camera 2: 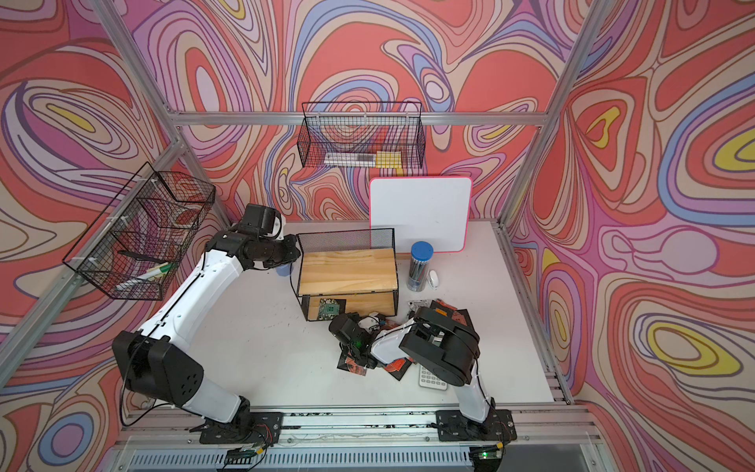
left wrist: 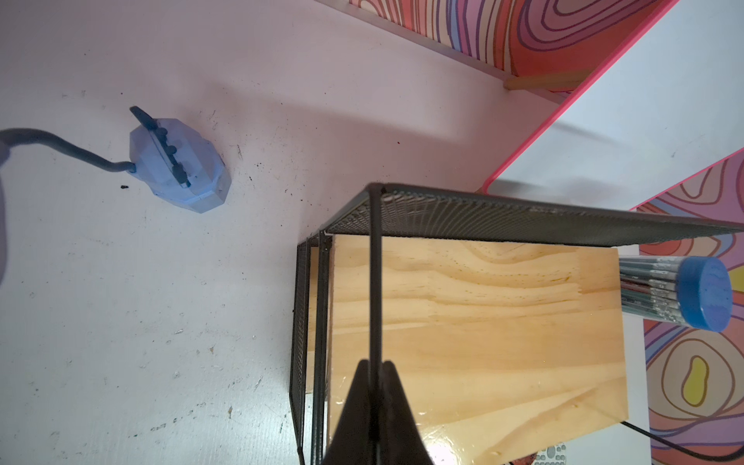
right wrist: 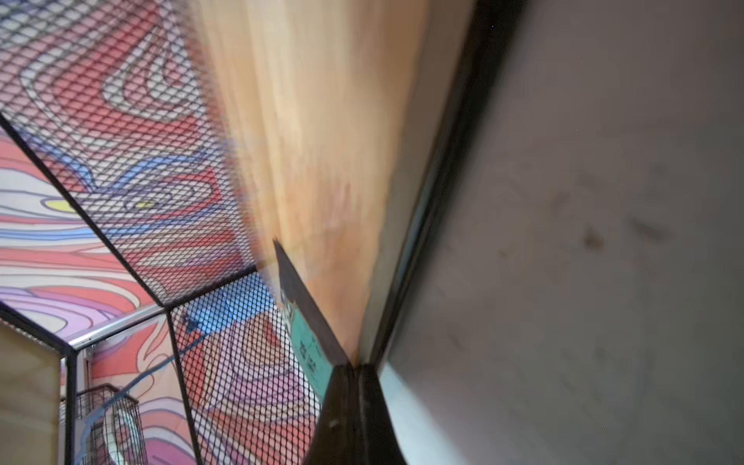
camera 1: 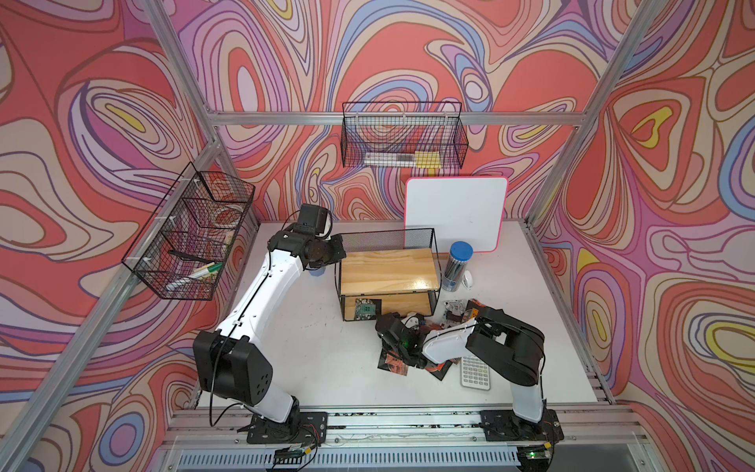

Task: Remove the tea bags from the shelf
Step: Pick up the tea bag from the shelf, then place the tea bag at the center of the board.

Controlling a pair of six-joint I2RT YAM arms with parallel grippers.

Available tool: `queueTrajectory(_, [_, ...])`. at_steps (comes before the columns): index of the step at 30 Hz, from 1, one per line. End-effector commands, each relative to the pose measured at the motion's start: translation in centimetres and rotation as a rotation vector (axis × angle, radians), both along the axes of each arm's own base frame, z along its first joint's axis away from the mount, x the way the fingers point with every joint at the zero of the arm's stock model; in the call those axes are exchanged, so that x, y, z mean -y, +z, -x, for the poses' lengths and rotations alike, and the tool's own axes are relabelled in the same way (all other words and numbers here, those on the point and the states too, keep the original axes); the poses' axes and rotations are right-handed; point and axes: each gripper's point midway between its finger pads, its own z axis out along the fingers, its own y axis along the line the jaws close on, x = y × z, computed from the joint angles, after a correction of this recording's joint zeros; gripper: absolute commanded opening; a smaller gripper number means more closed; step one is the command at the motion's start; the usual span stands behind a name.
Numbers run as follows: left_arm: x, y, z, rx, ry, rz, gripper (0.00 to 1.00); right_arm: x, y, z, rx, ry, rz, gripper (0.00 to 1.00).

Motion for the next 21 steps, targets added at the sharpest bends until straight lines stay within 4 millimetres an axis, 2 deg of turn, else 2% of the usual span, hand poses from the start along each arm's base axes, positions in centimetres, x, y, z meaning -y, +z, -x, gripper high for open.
queueTrajectory(1, [-0.9, -1.7, 0.9, -0.068, 0.004, -0.049, 0.00, 1.5, -1.0, 0.3, -0.035, -0.006, 0.080, 0.00])
queueTrajectory(5, [-0.9, -1.8, 1.0, -0.070, 0.003, -0.050, 0.00, 1.3, 2.3, 0.3, 0.012, 0.027, 0.076, 0.00])
queueTrajectory(12, [-0.9, -1.9, 1.0, -0.071, 0.003, -0.048, 0.00, 1.2, 8.1, 2.6, 0.035, 0.145, 0.083, 0.00])
queueTrajectory(16, [-0.9, -1.9, 1.0, -0.071, 0.006, -0.048, 0.00, 2.2, 9.9, 4.2, 0.065, 0.189, 0.081, 0.00])
queueTrajectory(21, [-1.0, -1.9, 1.1, -0.072, 0.009, -0.050, 0.00, 3.7, 10.8, 6.4, 0.073, 0.244, 0.085, 0.00])
